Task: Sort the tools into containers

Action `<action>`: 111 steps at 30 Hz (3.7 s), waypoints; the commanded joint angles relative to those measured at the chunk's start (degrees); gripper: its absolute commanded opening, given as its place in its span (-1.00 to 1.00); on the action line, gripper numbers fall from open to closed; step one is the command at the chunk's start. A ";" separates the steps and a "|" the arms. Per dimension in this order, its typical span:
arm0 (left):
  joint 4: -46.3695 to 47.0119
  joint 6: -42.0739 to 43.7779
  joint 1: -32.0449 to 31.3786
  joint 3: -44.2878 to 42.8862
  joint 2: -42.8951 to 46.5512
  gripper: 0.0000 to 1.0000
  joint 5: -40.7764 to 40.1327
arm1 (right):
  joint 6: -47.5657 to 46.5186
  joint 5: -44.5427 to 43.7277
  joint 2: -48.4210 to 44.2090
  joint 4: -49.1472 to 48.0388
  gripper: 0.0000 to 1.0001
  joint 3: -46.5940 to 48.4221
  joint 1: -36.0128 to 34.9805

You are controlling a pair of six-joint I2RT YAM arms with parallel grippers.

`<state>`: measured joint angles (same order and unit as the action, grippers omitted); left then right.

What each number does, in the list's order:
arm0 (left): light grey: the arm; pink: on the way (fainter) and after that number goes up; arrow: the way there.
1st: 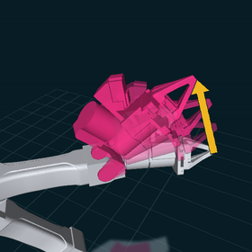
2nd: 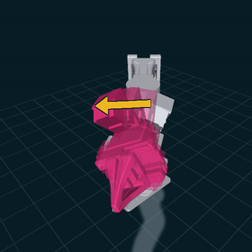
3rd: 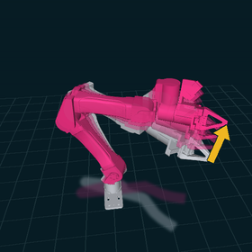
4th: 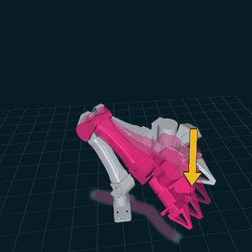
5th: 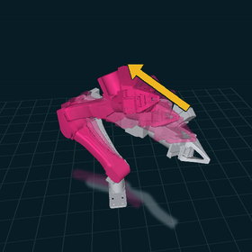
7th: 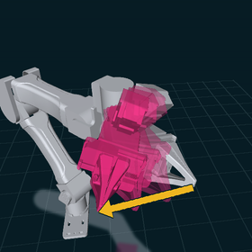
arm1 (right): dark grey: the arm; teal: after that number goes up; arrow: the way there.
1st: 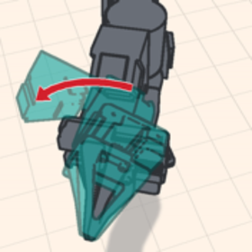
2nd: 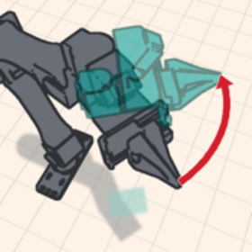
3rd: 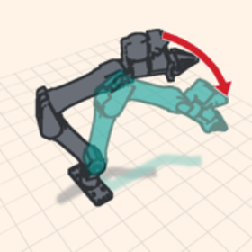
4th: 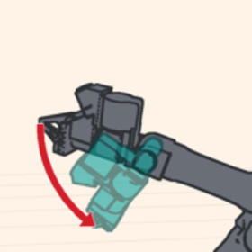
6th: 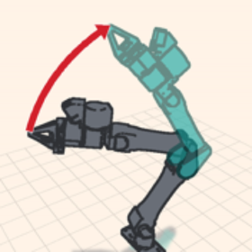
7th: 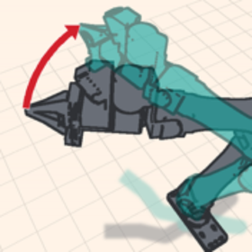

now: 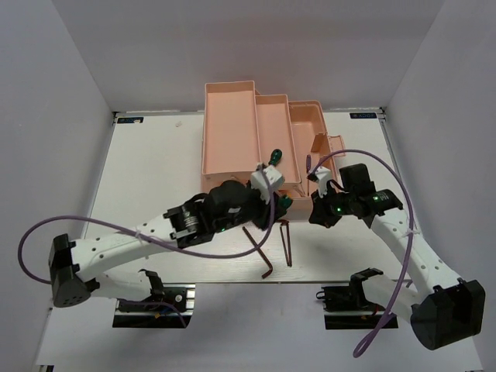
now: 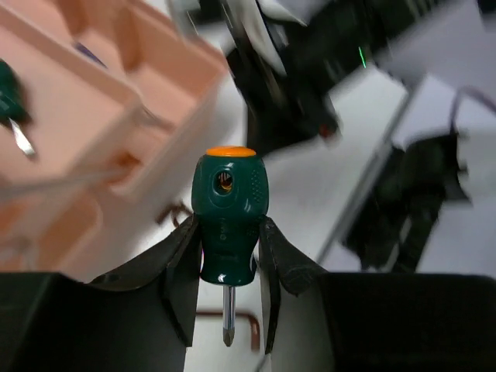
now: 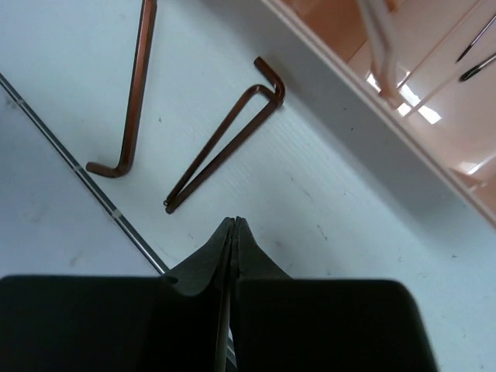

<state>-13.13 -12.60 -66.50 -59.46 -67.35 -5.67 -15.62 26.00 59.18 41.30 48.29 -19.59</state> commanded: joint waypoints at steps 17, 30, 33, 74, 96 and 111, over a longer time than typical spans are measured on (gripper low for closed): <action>-8.58 -0.49 13.93 -49.69 -44.52 -0.46 -28.16 | -1.26 3.09 -11.98 0.10 -0.24 -10.06 0.00; -13.59 2.76 13.24 -62.79 -46.06 0.52 -23.16 | 2.87 -1.38 -2.06 -6.57 -0.43 -10.42 -4.04; -14.30 1.88 11.05 -51.17 -38.15 0.52 -23.16 | 5.06 -5.42 0.58 -9.47 -0.43 -10.50 -7.11; -21.67 -27.83 1.20 19.30 16.90 0.56 -20.95 | 18.17 -29.07 18.18 -21.35 -0.32 -12.16 -27.69; -13.86 -28.53 -4.43 17.71 3.99 0.56 -20.96 | 8.24 -37.07 20.10 -17.30 -0.84 -12.96 -28.75; -11.04 -38.19 -10.05 11.65 -11.13 0.59 -25.61 | 3.84 -38.31 4.03 -10.37 -1.00 -12.52 -27.43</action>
<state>-24.93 -47.70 -75.48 -45.32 -78.37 -28.73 -8.91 -12.88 68.34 27.90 35.11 -47.22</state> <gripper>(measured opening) 0.792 0.034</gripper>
